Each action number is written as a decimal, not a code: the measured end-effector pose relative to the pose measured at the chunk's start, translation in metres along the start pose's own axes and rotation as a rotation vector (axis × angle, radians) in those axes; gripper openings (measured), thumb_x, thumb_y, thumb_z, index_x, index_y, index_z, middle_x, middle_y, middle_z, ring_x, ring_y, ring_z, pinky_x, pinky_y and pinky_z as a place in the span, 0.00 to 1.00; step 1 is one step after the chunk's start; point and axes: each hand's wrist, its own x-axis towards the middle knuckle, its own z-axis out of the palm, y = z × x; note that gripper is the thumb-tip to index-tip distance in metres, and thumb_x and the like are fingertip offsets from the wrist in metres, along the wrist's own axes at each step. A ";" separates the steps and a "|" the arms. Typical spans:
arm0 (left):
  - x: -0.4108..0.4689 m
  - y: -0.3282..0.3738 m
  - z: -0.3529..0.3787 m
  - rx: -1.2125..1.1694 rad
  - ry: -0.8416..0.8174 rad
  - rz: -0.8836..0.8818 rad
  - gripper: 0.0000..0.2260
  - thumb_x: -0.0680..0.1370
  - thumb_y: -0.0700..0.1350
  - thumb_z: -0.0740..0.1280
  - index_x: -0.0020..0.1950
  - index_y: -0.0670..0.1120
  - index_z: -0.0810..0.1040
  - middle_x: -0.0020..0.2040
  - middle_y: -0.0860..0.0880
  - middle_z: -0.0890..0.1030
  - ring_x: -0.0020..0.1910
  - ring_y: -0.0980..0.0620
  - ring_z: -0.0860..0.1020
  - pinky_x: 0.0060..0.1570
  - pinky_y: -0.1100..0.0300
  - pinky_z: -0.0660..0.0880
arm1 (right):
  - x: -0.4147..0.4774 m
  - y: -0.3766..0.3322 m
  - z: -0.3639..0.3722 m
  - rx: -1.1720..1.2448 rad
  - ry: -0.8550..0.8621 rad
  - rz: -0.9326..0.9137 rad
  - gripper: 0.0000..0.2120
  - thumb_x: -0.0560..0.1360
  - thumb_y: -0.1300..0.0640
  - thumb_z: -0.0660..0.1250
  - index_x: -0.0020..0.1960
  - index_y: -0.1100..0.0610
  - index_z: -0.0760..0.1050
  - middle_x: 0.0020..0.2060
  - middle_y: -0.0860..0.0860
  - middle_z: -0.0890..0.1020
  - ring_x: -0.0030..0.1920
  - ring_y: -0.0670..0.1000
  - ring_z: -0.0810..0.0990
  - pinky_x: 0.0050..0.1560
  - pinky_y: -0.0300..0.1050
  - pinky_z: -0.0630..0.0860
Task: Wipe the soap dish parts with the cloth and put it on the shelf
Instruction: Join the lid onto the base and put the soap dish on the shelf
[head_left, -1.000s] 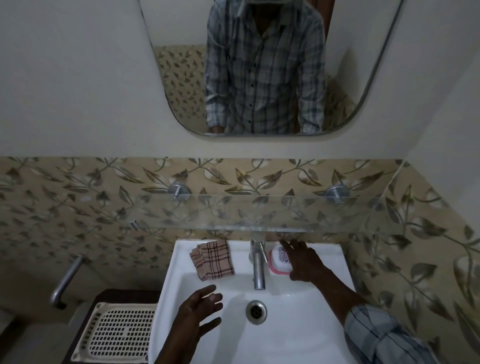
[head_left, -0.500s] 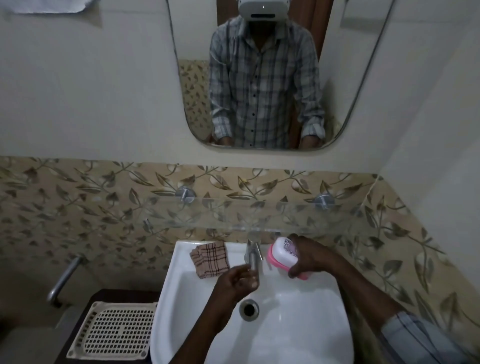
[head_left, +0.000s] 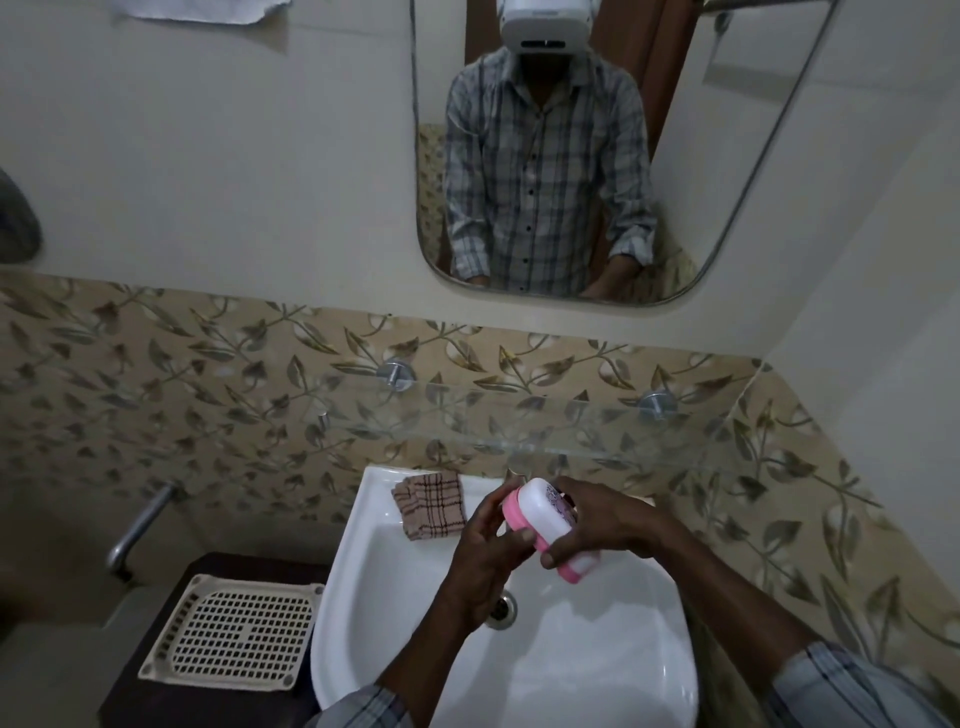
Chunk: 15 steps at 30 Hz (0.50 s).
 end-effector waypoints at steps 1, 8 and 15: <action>-0.001 0.002 0.000 0.005 -0.001 0.002 0.30 0.71 0.36 0.76 0.71 0.50 0.73 0.69 0.41 0.77 0.67 0.36 0.75 0.65 0.36 0.73 | 0.000 -0.001 0.001 0.012 -0.005 -0.003 0.38 0.51 0.40 0.82 0.59 0.40 0.72 0.50 0.40 0.81 0.50 0.44 0.80 0.49 0.46 0.82; -0.006 0.009 -0.003 -0.008 -0.003 0.004 0.28 0.73 0.33 0.73 0.70 0.49 0.74 0.68 0.42 0.77 0.64 0.39 0.78 0.59 0.42 0.77 | -0.003 -0.010 0.001 0.040 -0.025 -0.001 0.38 0.53 0.42 0.83 0.60 0.42 0.73 0.51 0.43 0.82 0.51 0.46 0.81 0.49 0.46 0.83; -0.007 0.012 0.000 -0.026 -0.003 0.008 0.28 0.71 0.34 0.74 0.69 0.48 0.75 0.68 0.41 0.77 0.62 0.39 0.79 0.58 0.42 0.78 | -0.006 -0.016 0.000 0.030 -0.048 0.015 0.39 0.53 0.42 0.83 0.61 0.43 0.72 0.51 0.44 0.80 0.51 0.49 0.81 0.46 0.49 0.84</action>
